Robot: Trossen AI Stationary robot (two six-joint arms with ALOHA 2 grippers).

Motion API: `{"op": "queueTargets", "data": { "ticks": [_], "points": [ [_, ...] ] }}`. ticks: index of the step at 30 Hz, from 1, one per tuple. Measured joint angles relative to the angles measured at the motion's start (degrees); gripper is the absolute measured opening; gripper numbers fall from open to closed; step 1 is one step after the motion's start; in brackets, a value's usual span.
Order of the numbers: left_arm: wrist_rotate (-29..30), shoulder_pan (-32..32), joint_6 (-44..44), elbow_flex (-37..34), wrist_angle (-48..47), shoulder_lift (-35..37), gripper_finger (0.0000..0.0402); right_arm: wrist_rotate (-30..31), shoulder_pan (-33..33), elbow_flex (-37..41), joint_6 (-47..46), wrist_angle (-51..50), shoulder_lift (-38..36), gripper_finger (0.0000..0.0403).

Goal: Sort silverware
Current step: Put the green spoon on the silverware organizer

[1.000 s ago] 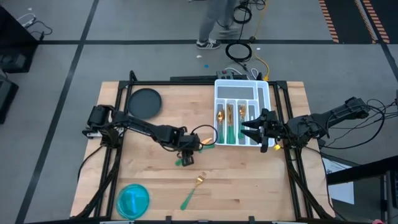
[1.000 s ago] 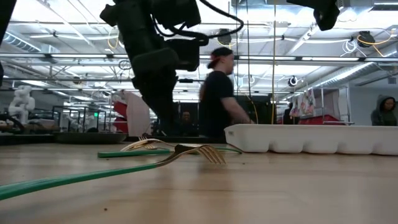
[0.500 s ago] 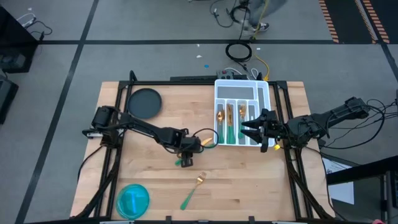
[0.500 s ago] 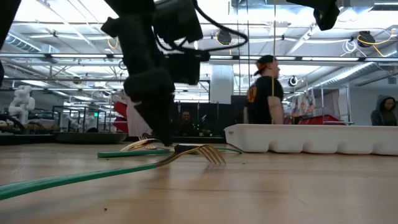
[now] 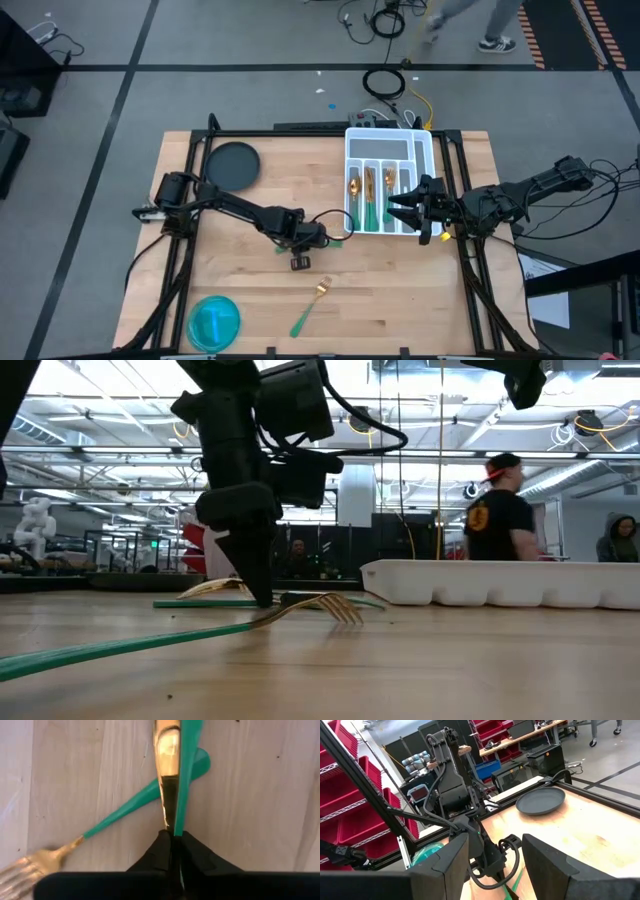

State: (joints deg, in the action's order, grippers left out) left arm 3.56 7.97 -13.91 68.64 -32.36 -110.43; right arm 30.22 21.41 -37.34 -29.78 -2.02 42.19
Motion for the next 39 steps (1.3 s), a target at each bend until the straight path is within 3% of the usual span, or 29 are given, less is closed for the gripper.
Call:
{"op": "queueTargets", "data": {
  "ticks": [21, 26, 33, 36, 39],
  "points": [
    [-1.21, -0.03, 1.19, 7.29, -11.35, -0.16, 0.0013, 0.00, 0.00, 0.00, 0.24, -1.03, -0.01, 0.0178],
    [-10.26, -0.65, 0.71, 7.32, -13.21, 0.87, 0.0013, -0.45, 0.00, 0.00, 0.40, -1.25, 0.01, 0.0178],
    [-28.14, -6.02, 0.98, 7.36, -11.90, 10.21, 0.0013, -1.74, 0.02, 0.00, 2.18, -2.26, -0.01, 0.0178],
    [-35.81, -9.94, 0.09, 7.34, -5.10, 14.94, 0.0013, -1.73, 0.02, 0.02, 2.19, -3.31, -0.01, 0.0178],
    [-40.50, -14.32, -5.27, 7.34, 10.40, 18.62, 0.0013, -1.71, 0.02, 0.02, 2.14, -3.16, 0.01, 0.0178]
  ]
}}
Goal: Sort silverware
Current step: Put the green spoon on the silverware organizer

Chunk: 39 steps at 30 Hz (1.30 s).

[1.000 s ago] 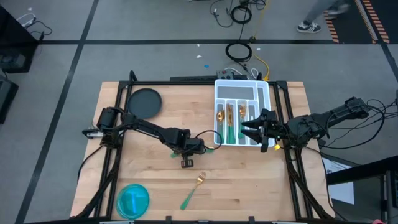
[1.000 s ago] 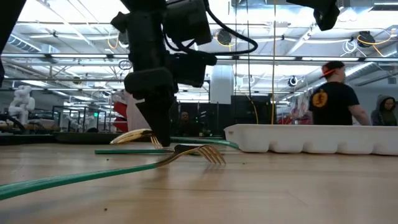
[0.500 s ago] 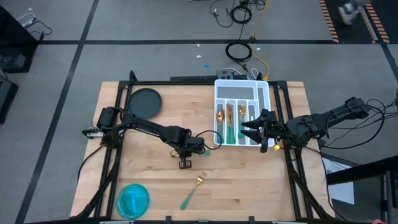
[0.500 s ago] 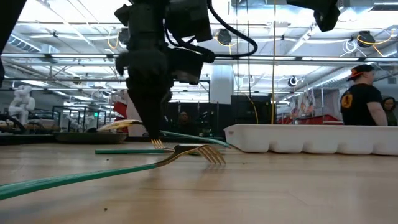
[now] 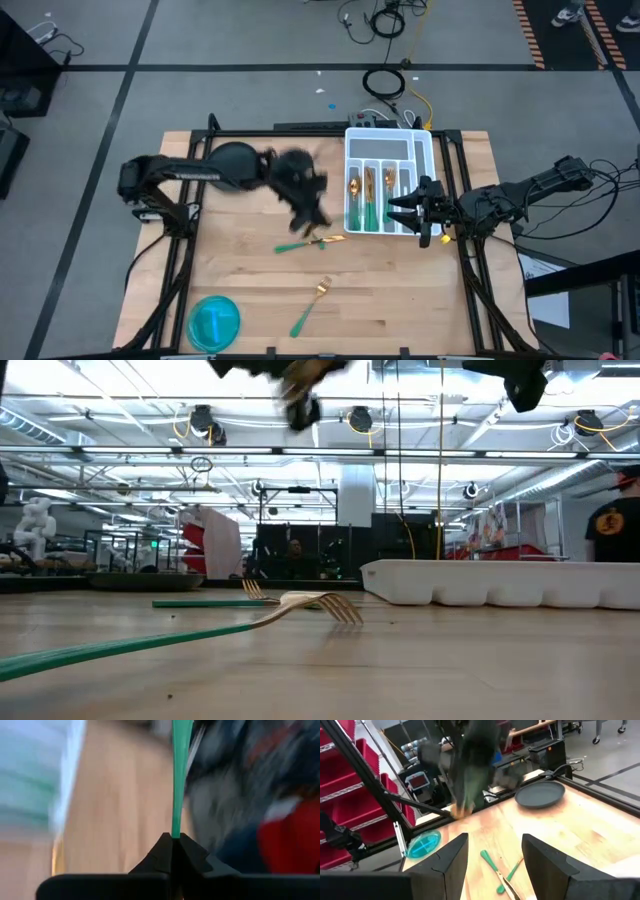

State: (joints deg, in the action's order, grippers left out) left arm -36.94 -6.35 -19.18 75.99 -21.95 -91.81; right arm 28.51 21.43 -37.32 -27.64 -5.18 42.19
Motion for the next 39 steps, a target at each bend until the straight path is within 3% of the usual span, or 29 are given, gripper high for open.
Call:
{"op": "queueTargets", "data": {
  "ticks": [6, 11, 19, 26, 34, 39],
  "points": [
    [1.92, -5.79, -8.83, -0.41, 38.78, 4.21, 0.0013, 5.02, 0.01, 0.00, 0.72, 1.93, 0.03, 0.0178],
    [8.40, -5.88, -4.23, -1.09, 60.40, 4.32, 0.0012, 11.32, -0.15, 0.00, 1.30, 12.46, 0.39, 0.0178],
    [10.87, -2.09, 12.28, -1.18, 68.66, 0.72, 0.0012, 11.73, -2.76, 0.00, -7.57, 35.24, 0.85, 0.0178],
    [12.12, -0.65, 13.60, -1.20, 84.40, -2.17, 0.0012, 11.56, -4.95, 0.00, -18.21, 37.70, 1.14, 0.0178],
    [11.19, -1.08, 13.65, -1.20, 86.94, -2.18, 0.0012, 3.88, -8.97, 0.00, -30.25, 40.65, 6.27, 0.0178],
    [8.77, -0.98, 13.63, -1.20, 87.00, -2.18, 0.0012, -4.17, -11.59, 0.00, -34.93, 50.04, 13.75, 0.0178]
  ]
}}
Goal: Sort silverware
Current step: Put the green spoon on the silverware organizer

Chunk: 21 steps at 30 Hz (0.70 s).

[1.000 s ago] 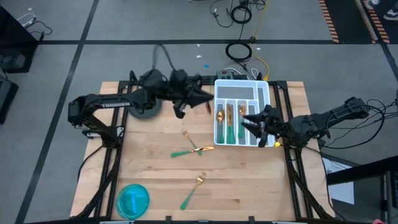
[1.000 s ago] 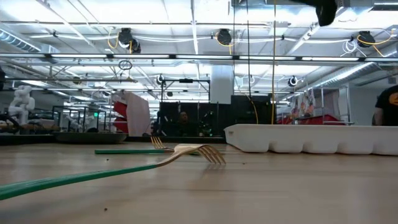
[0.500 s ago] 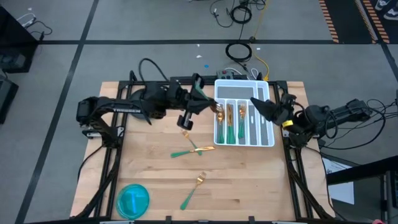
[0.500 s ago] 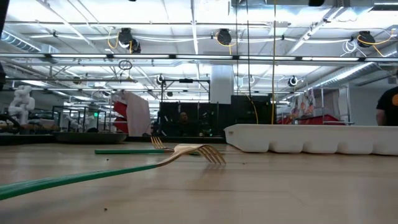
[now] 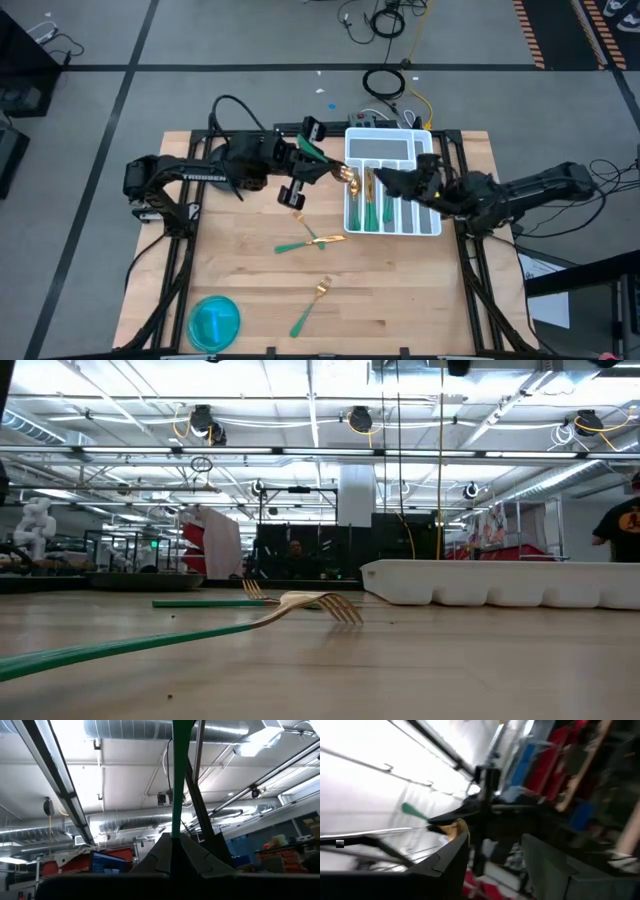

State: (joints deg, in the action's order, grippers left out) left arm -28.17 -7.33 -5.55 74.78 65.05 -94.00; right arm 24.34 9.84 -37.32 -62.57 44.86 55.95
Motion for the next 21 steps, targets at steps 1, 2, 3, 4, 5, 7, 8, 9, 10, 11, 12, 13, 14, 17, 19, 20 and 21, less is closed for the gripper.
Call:
{"op": "queueTargets", "data": {
  "ticks": [1, 2, 3, 4, 5, 7, 8, 9, 10, 11, 12, 13, 14, 17, 19, 20, 21],
  "points": [
    [-0.10, -0.02, 0.01, 0.00, 0.01, 0.00, 0.0012, -1.63, -0.58, 0.00, -0.46, 2.74, 1.56, 0.0178],
    [-0.12, -0.04, -0.02, 0.00, 0.03, 0.00, 0.0012, -2.90, -1.11, 0.00, -1.16, 5.44, 3.03, 0.0178],
    [-0.10, -0.04, -0.04, 0.00, 0.03, 0.00, 0.0012, -3.92, -1.70, -0.01, -1.77, 7.94, 4.43, 0.0178],
    [-0.10, -0.04, -0.08, 0.00, 0.00, 0.00, 0.0012, -5.05, -2.36, -0.17, -2.27, 10.12, 5.71, 0.0178],
    [-0.10, -0.04, -0.06, 0.00, -0.07, 0.00, 0.0012, -6.26, -2.96, -0.58, -2.95, 11.55, 6.84, 0.0178],
    [-0.12, -0.04, -0.02, 0.00, -0.40, 0.00, 0.0012, -9.17, -4.01, -2.33, -4.12, 12.43, 8.91, 0.0178],
    [-0.19, -0.03, -0.03, 0.00, -0.72, 0.00, 0.0012, -10.92, -4.38, -3.56, -4.29, 12.41, 9.85, 0.0178],
    [-0.47, -0.04, -0.05, 0.00, -1.00, 0.00, 0.0012, -12.53, -4.73, -4.94, -4.32, 12.36, 10.93, 0.0178],
    [-0.79, -0.13, -0.05, 0.00, -1.17, 0.00, 0.0012, -14.15, -5.05, -6.56, -4.34, 12.16, 11.97, 0.0178],
    [-0.87, -0.16, -0.06, 0.00, -1.34, 0.00, 0.0012, -15.77, -5.41, -8.20, -4.34, 11.86, 13.04, 0.0178],
    [-0.92, -0.20, -0.05, 0.00, -1.34, 0.00, 0.0012, -17.55, -5.77, -10.01, -4.35, 11.61, 14.17, 0.0178],
    [-0.97, -0.20, -0.08, 0.00, -1.08, 0.00, 0.0012, -19.04, -6.09, -11.79, -4.34, 10.93, 15.18, 0.0178],
    [-0.97, -0.17, -0.05, 0.03, -0.95, 0.10, 0.0012, -20.73, -6.30, -13.46, -4.38, 10.04, 16.09, 0.0178],
    [-1.24, -0.29, -0.04, 0.07, -1.02, 0.11, 0.0012, -23.75, -6.50, -17.67, -4.04, 4.83, 17.74, 0.0178],
    [-1.43, -0.49, -0.02, 0.07, -1.28, 0.09, 0.0012, -24.65, -6.46, -19.31, -4.00, 1.43, 18.32, 0.0178],
    [-1.41, -0.60, 0.01, 0.07, -1.26, 0.07, 0.0012, -24.80, -6.46, -19.53, -3.97, -0.01, 18.35, 0.0178],
    [-1.40, -0.65, 0.07, 0.07, -1.28, 0.07, 0.0012, -24.79, -6.45, -19.54, -4.01, -0.67, 18.35, 0.0178]
  ]
}}
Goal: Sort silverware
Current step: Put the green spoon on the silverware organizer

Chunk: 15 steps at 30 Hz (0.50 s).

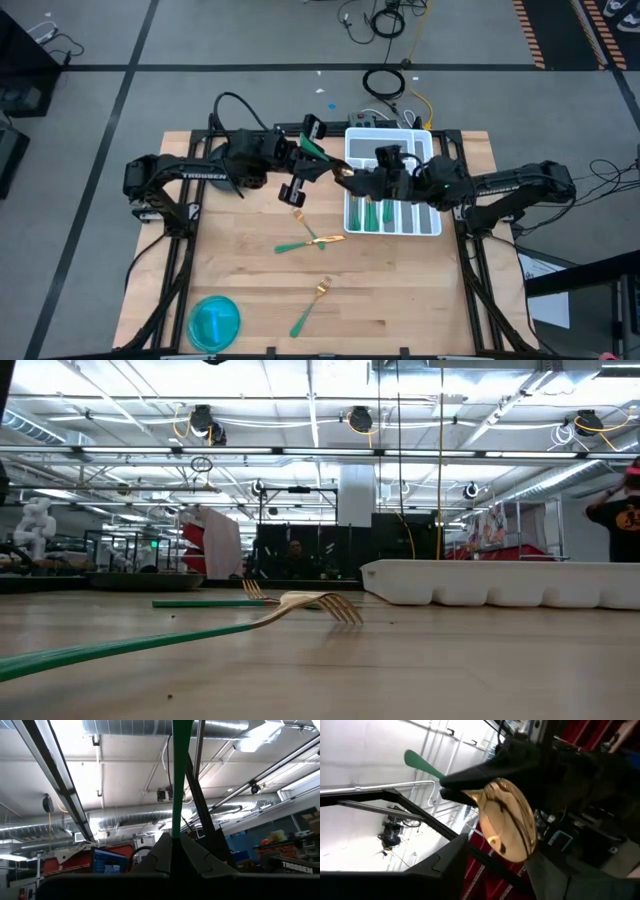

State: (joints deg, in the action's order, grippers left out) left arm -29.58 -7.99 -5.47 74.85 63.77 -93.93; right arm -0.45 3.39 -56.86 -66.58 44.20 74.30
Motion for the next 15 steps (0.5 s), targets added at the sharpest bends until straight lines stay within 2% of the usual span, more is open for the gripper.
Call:
{"op": "queueTargets", "data": {
  "ticks": [7, 15],
  "points": [
    [0.00, -0.65, -0.02, 0.00, 0.12, 0.00, 0.0012, 0.56, -0.06, 0.00, 1.68, 1.41, 0.00, 0.0168],
    [0.01, -0.94, 0.00, 0.00, 0.35, 0.00, 0.0012, 0.57, -0.88, 0.00, 2.31, 0.44, 0.00, 0.0099]
  ]
}}
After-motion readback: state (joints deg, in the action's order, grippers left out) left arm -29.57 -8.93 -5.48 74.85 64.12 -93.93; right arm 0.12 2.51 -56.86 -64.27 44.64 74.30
